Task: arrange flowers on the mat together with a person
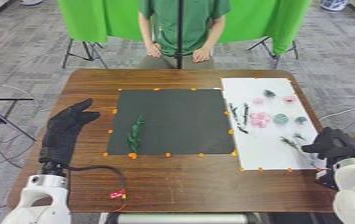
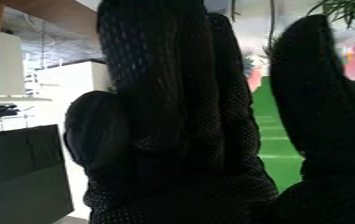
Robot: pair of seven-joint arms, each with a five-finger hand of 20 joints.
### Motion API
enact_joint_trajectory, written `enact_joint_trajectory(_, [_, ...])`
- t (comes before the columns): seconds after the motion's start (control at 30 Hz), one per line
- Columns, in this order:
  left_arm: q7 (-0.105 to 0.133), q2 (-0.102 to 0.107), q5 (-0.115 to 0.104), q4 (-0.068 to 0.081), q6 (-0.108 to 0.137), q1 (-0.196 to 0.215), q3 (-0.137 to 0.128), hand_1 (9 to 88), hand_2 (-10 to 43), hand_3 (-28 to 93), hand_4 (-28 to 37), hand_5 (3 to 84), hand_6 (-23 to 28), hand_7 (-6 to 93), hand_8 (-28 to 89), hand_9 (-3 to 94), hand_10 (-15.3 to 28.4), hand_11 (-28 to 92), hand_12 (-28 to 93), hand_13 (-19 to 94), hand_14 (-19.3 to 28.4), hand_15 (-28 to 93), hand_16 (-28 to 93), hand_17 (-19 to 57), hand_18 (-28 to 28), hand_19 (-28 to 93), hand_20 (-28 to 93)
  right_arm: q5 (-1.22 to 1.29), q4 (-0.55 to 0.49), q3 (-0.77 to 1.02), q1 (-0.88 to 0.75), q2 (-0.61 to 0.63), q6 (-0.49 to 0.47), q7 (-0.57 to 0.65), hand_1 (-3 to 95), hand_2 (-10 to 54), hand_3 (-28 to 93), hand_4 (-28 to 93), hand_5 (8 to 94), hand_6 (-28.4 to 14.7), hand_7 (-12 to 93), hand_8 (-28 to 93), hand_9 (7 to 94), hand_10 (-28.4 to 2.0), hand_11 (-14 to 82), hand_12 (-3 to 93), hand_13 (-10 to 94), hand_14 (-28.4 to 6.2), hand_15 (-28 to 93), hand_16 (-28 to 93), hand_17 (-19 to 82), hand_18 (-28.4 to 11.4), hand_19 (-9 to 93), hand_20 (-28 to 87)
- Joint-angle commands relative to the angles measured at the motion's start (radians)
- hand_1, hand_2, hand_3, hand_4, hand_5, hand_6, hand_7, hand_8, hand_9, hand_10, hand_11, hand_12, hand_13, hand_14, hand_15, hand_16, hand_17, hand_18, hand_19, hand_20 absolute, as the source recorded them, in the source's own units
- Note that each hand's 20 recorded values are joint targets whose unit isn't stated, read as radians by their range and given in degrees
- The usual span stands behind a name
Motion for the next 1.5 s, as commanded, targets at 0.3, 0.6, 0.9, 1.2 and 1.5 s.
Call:
enact_joint_trajectory(0.3, [-0.021, -0.003, 0.003, 0.0, 0.008, 0.008, 0.0, 24.9, 4.3, 62, -23.3, 50.2, 3.3, 14.9, -6, 54.4, 14.1, 27, 16, 38, 18.1, 22, 4, 2.2, 14.8, 12, 19, 0.051, 0.017, -0.022, -0.027, -0.027, 0.17, 0.012, 60.1, -9.5, 53, -16, 86.6, 0.2, 17, 6, 93.7, -9.5, 24.4, 20.9, 94, -2.8, 50, 21, 69, -9.4, 93, 29])
enact_joint_trajectory(0.6, [-0.024, -0.005, 0.004, -0.004, 0.004, 0.015, -0.005, 24.7, 4.2, 63, -23.2, 50.2, 3.3, 14.9, -6, 54.4, 14.1, 27, 16, 38, 18.1, 22, 4, 2.1, 14.8, 12, 19, 0.073, -0.116, -0.042, -0.003, -0.07, 0.28, 0.056, 59.5, -9.5, 56, -16, 87.8, 0.1, 17, 7, 93.7, -9.5, 28.2, 19.8, 94, -2.3, 53, 20, 69, -9.9, 93, 33])
enact_joint_trajectory(0.9, [-0.029, -0.004, 0.006, -0.004, 0.001, 0.01, -0.007, 24.7, 4.2, 63, -23.3, 50.2, 3.3, 14.9, -6, 54.3, 14.0, 27, 16, 38, 18.1, 22, 4, 2.0, 14.8, 12, 19, 0.037, -0.198, -0.212, 0.083, -0.179, 0.282, 0.024, 58.3, -9.5, 58, -16, 89.1, 0.2, 17, 7, 93.7, -9.8, 31.7, 19.3, 94, -2.0, 55, 21, 70, -10.7, 93, 39])
enact_joint_trajectory(1.2, [-0.038, 0.002, 0.009, -0.007, 0.002, 0.013, -0.009, 24.7, 4.3, 63, -23.1, 50.0, 3.3, 14.8, -6, 54.2, 14.0, 26, 16, 37, 18.3, 21, 4, 2.0, 14.8, 12, 19, 0.008, -0.157, -0.374, 0.176, -0.432, 0.242, -0.001, 57.5, -9.5, 60, -17, 89.7, 0.3, 17, 8, 93.7, -9.8, 33.7, 18.9, 94, -2.1, 57, 21, 70, -11.8, 93, 43])
enact_joint_trajectory(1.5, [-0.035, 0.018, 0.008, -0.014, -0.001, 0.021, -0.015, 24.4, 3.8, 63, -22.4, 49.7, 3.1, 14.6, -6, 54.0, 14.0, 26, 16, 37, 18.4, 21, 4, 1.8, 14.9, 12, 19, 0.005, -0.066, -0.498, 0.19, -0.586, 0.172, -0.031, 57.0, -9.5, 61, -19, 90.5, 0.2, 17, 8, 93.7, -9.7, 34.3, 18.7, 94, -2.4, 57, 21, 69, -12.5, 93, 45])
